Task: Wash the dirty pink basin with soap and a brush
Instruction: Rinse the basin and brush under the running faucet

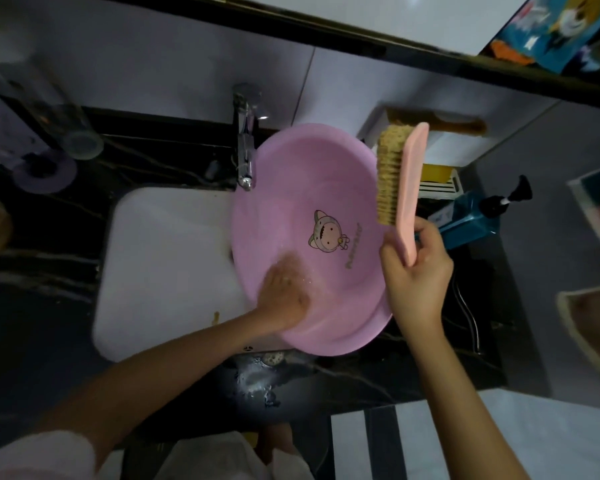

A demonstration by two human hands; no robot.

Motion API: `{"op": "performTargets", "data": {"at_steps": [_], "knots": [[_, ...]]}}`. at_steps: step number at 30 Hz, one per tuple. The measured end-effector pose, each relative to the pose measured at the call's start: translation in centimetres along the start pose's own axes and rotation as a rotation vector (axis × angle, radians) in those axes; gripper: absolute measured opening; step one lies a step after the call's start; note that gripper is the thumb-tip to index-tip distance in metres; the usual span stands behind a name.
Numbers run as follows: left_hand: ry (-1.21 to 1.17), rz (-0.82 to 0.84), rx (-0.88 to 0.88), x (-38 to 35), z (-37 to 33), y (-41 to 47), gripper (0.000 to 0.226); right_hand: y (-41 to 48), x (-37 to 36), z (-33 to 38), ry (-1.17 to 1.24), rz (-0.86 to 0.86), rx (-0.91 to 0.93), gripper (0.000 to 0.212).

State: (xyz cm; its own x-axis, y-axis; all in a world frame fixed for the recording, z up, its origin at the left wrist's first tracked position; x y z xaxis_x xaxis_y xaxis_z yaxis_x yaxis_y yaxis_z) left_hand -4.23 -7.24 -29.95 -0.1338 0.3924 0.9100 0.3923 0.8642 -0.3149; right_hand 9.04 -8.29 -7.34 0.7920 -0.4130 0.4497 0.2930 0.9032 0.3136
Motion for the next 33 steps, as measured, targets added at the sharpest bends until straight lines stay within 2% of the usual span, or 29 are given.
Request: {"op": "performTargets", "data": {"at_steps": [2, 5, 7, 11, 14, 15, 17, 20, 21, 23, 26, 28, 31, 33], "knots": [[0.093, -0.061, -0.002, 0.9, 2.2, 0.7, 0.067, -0.4, 0.0, 0.1, 0.016, -0.005, 0.017, 0.031], [0.272, -0.237, 0.039, 3.2, 5.8, 3.1, 0.068, -1.1, -0.1, 0.2, 0.036, -0.008, 0.045, 0.036], [0.305, -0.245, 0.103, 4.0, 6.3, 3.9, 0.073, -1.4, -0.2, 0.1, 0.04, -0.024, 0.044, 0.034], [0.05, -0.184, 0.173, 1.5, 2.0, 2.1, 0.066, -1.5, -0.1, -0.2, 0.057, -0.063, 0.022, 0.029], [-0.072, 0.066, 0.079, -1.0, -1.3, 0.5, 0.063, -1.6, 0.0, -0.2, 0.024, -0.073, 0.018, 0.023], [-0.085, 0.099, 0.045, -1.2, -1.2, 0.4, 0.064, -1.6, 0.0, -0.2, 0.016, -0.074, 0.013, 0.021], [-0.031, 0.024, 0.006, -0.8, 0.8, 0.8, 0.067, -1.6, 0.1, -0.2, 0.014, -0.082, 0.004, 0.021], [0.213, -0.172, -0.128, 1.0, 4.6, 2.4, 0.066, -1.8, -0.1, 0.0, 0.007, -0.072, 0.02, 0.031], [0.229, -0.234, -0.155, 1.6, 5.4, 2.9, 0.065, -2.0, -0.1, 0.0, 0.006, -0.063, 0.026, 0.034], [0.189, -0.304, -0.102, 2.6, 6.2, 3.3, 0.066, -2.1, -0.2, -0.1, 0.01, -0.055, 0.025, 0.039], [0.095, -0.206, 0.047, 1.5, 4.2, 2.5, 0.068, -2.2, -0.2, -0.2, -0.005, -0.055, 0.024, 0.042], [0.026, -0.119, 0.063, 0.2, 1.2, 1.2, 0.065, -2.3, -0.2, -0.1, -0.027, -0.056, 0.025, 0.042], [-0.078, 0.044, -0.158, -0.8, -1.0, -0.7, 0.058, -2.1, 0.0, 0.0, -0.069, -0.031, 0.023, 0.041], [-0.319, 0.025, -0.265, 0.0, 0.4, -1.6, 0.05, -1.8, 0.3, -0.3, -0.099, 0.005, 0.014, 0.039]]}}
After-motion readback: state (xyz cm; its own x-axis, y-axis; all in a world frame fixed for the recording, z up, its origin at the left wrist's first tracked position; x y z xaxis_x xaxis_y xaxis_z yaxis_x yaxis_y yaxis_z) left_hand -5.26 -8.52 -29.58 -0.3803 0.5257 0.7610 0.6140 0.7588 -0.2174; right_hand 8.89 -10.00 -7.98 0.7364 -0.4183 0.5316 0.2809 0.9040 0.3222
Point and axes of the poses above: each hand's wrist, its own y-axis towards the middle knuckle, its own x-axis out of the back of the hand, z = x × y, the point moved 5 cm from there along y, towards the middle knuckle, and after that the axes turned 10 degrees about y, right-handed, at the moved point
